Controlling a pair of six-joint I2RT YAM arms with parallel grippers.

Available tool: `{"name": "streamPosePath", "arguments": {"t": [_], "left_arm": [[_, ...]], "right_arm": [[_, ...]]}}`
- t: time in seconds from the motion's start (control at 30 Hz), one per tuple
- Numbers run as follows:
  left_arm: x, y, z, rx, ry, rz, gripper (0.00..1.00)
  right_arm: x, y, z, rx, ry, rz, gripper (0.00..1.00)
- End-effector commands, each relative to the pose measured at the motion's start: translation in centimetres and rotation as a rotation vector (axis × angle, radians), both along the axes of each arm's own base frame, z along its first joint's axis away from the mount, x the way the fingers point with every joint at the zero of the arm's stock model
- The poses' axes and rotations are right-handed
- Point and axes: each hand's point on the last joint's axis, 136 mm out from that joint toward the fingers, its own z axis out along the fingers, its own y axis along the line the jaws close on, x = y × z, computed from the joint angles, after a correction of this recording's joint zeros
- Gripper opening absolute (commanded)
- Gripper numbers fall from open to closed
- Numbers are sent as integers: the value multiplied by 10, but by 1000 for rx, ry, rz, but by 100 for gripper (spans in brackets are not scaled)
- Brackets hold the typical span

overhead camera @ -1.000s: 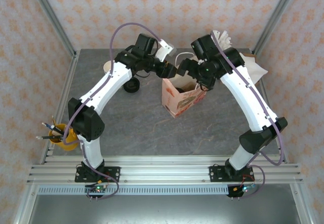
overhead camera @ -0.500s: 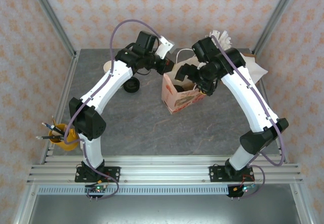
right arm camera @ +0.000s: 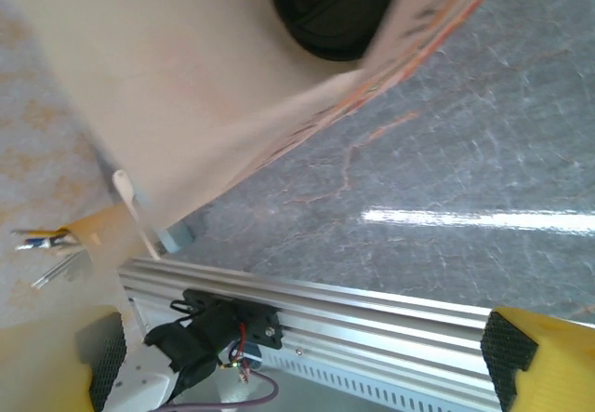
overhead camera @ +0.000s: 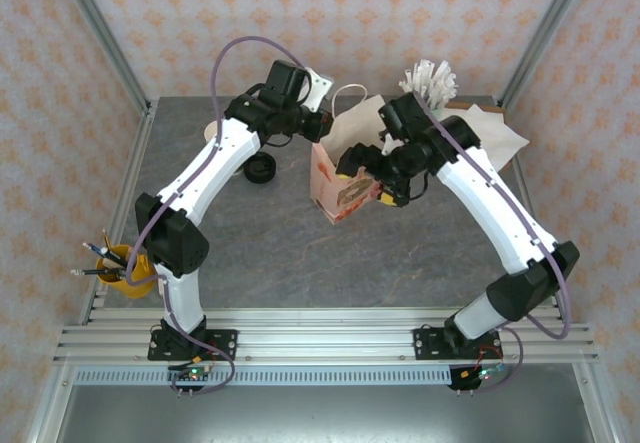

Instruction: Pack the takeout coffee

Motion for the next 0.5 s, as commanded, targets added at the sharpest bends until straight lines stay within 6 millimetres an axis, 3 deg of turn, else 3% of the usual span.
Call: {"name": "streamPosePath", "arguments": {"t": [0.0,0.1,0.17,0.23,0.33,0.4,0.47], "left_arm": [[-1,30,19,19,-8,118,0],[-5,48,20,21,0,182,0],[-10,58,24,20,-2,209,0],[-14,65,26,8,2,209,0],[-18,72,23,-3,37,155,0],[-23,71,21,-9,42,63,0],[-27,70,18,8,36,-23,0]], "right_arm": [[0,-11,53,68,-203,37,99],[13,-35,79,81,-271,-17,99],[33,-66,89,13,-318,-138,99],[60,-109,92,-82,-359,-322,99],[103,-167,86,-176,-427,-526,98],[132,-194,74,-224,-449,-571,94],[160,-206,59,-271,-456,-527,88]]}}
